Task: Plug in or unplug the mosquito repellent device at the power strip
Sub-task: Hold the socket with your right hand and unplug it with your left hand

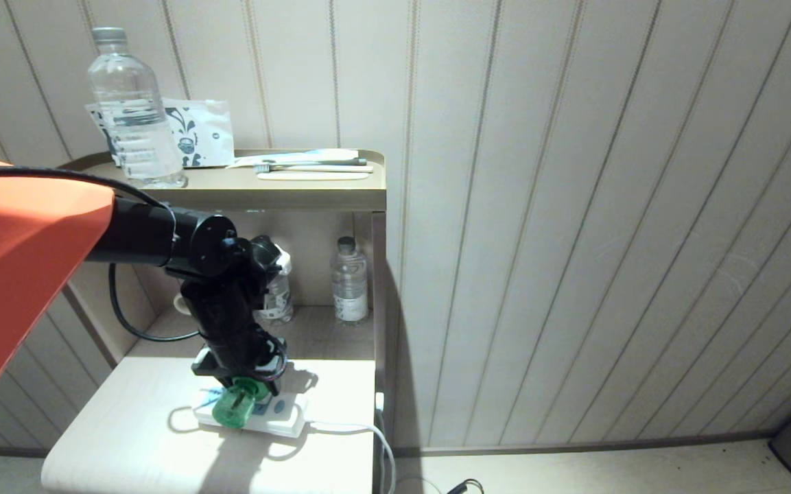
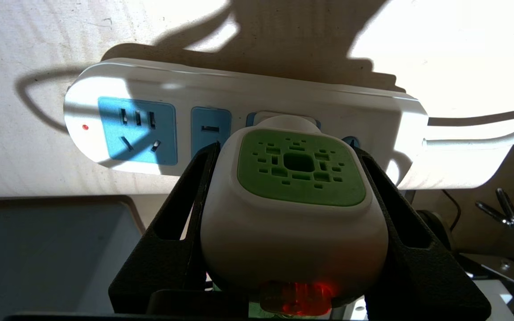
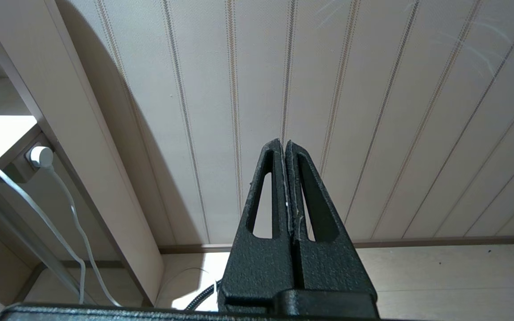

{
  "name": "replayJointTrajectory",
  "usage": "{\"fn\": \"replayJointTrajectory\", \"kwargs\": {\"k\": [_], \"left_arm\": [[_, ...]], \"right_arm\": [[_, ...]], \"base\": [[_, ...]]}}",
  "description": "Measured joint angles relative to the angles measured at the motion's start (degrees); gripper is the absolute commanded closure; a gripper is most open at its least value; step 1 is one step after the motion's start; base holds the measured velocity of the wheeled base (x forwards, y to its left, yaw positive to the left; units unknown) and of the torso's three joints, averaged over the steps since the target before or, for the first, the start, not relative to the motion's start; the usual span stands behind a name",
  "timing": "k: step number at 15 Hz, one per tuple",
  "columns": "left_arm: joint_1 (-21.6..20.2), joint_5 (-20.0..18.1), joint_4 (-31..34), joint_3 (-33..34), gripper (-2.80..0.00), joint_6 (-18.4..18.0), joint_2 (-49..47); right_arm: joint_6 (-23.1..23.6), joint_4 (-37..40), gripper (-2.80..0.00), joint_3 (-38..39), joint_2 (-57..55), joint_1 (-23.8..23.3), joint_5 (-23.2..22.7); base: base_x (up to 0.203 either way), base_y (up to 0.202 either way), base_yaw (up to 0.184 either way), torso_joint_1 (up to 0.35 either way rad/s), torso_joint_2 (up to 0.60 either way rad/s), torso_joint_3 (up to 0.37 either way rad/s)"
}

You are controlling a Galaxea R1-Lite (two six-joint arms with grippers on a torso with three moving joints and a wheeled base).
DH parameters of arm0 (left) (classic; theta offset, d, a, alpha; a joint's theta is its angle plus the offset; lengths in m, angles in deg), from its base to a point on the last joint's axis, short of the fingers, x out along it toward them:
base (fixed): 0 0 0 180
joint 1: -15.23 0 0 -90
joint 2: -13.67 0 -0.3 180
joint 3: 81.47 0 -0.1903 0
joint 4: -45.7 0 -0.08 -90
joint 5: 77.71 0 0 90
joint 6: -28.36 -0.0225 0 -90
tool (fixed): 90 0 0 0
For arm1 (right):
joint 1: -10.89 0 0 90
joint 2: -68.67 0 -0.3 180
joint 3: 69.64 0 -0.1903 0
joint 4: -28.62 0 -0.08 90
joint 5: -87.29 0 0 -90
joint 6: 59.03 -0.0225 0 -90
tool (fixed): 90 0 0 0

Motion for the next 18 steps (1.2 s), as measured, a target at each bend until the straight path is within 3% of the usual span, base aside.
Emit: {"fn": "replayJointTrajectory", "kwargs": {"k": [14, 18], "left_arm": [[0.0, 0.17, -1.57, 1.99, 0.0, 0.34, 0.33], [0.02, 0.22, -1.57, 2.51, 0.0, 0.3, 0.93]], "right_arm": [[0.83, 0.57, 0.0, -0.25, 0.09, 0.06, -0.22], [0.88, 9.02, 0.0, -12.12, -2.41, 0.1, -2.77]], "base": [[0.0, 0.0, 0.0, 0.0, 0.0, 0.0], [0.0, 0.0, 0.0, 0.0, 0.0, 0.0]]}}
